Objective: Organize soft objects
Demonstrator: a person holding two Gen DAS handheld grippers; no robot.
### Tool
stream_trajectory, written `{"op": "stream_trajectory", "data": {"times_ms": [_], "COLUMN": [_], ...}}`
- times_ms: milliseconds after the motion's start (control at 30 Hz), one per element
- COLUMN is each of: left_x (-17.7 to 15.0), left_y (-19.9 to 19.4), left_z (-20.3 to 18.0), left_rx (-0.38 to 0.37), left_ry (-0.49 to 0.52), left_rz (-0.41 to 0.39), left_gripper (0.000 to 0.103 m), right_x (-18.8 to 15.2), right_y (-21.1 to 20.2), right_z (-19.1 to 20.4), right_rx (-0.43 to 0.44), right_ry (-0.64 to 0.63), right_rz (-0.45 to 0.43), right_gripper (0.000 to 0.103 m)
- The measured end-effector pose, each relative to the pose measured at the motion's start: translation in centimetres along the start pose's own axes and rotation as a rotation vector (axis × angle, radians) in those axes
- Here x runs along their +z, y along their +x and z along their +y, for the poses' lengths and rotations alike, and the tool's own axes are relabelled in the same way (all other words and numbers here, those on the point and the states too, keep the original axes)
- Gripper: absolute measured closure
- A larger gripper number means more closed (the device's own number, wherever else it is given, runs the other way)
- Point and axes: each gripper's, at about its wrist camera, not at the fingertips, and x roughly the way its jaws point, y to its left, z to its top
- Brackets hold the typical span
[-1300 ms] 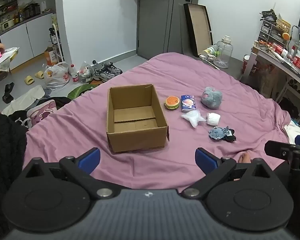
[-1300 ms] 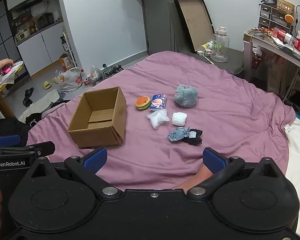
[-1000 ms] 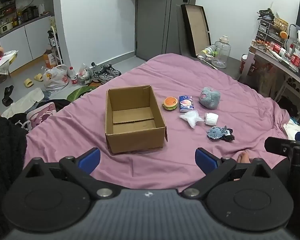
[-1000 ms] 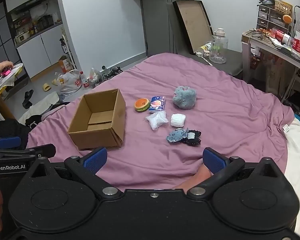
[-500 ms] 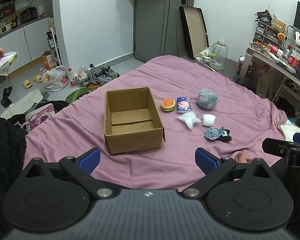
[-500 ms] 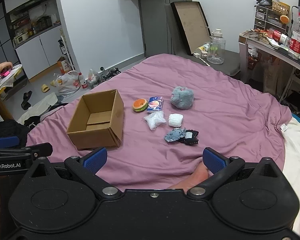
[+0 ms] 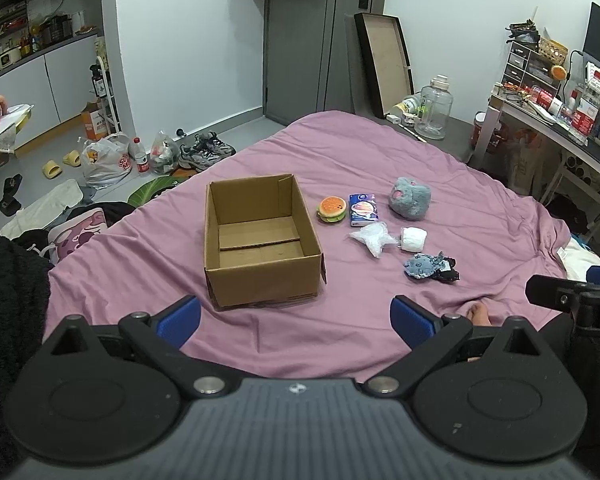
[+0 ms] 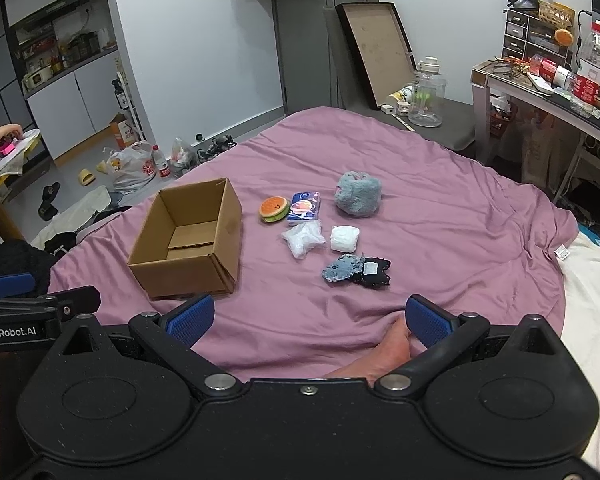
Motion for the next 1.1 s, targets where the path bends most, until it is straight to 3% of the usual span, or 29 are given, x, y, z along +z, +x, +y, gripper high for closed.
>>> {"op": "stream_trajectory", "data": {"times_ms": [1100], "left_x": [0.1], "left_y": [0.6], "left_z": [-0.4], "left_rx": [-0.004], "left_ry": [0.005], "left_rz": [0.011], "left_gripper": [0.003], "right_x": [0.0], "right_y": [1.1], "right_z": [-1.2], "right_rx": [-0.049], "right_ry": [0.012], "right_rz": [0.012], "right_gripper": [0.000]}}
